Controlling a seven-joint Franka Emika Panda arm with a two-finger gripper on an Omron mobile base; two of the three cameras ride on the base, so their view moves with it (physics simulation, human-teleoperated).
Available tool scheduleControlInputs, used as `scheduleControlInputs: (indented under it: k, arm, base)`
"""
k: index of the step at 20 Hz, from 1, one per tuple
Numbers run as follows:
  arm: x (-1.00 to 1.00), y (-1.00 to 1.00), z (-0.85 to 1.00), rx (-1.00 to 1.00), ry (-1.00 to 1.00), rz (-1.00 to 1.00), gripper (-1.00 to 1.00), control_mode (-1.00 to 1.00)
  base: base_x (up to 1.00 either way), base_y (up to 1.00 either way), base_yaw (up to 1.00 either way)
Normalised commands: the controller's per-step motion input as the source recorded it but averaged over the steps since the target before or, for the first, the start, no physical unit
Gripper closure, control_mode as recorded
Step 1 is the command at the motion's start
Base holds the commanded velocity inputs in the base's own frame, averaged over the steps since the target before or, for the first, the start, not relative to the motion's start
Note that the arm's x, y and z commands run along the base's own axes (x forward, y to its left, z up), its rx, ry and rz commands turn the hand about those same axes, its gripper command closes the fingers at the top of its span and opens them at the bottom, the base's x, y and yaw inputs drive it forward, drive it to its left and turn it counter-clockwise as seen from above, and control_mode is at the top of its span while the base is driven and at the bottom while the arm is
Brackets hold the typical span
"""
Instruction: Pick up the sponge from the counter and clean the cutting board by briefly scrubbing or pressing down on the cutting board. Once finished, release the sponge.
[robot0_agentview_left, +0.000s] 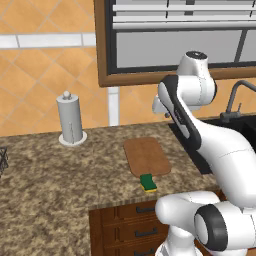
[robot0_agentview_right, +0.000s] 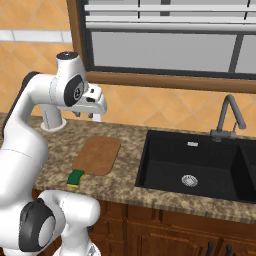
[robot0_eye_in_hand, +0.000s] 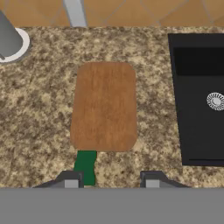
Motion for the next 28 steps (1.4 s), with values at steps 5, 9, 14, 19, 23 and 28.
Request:
scheduleControlInputs:
  k: [5, 9, 14, 19, 23, 28]
  arm:
    - [-0.03, 0.21, -0.32, 0.03, 0.02, 0.0, -1.0, -1.0]
    - [-0.48, 0.48, -0.76, 0.12, 0.01, 0.0, -1.0, -1.0]
    - [-0.69, 0.37, -0.75, 0.13, 0.01, 0.0, -1.0, -1.0]
    - [-0.38, 0.07, -0.52, -0.02, 0.0, 0.0, -1.0, -1.0]
    - [-0.02, 0.0, -0.41, -0.08, 0.0, 0.0, -1.0, -1.0]
    - [0.03, 0.0, -0.29, -0.07, 0.0, 0.0, -1.0, -1.0]
  base:
    - [0.0, 0.0, 0.0]
    - [0.0, 0.0, 0.0]
    - [0.0, 0.0, 0.0]
    - [0.0, 0.0, 0.0]
    - [0.0, 0.0, 0.0]
    - [0.0, 0.0, 0.0]
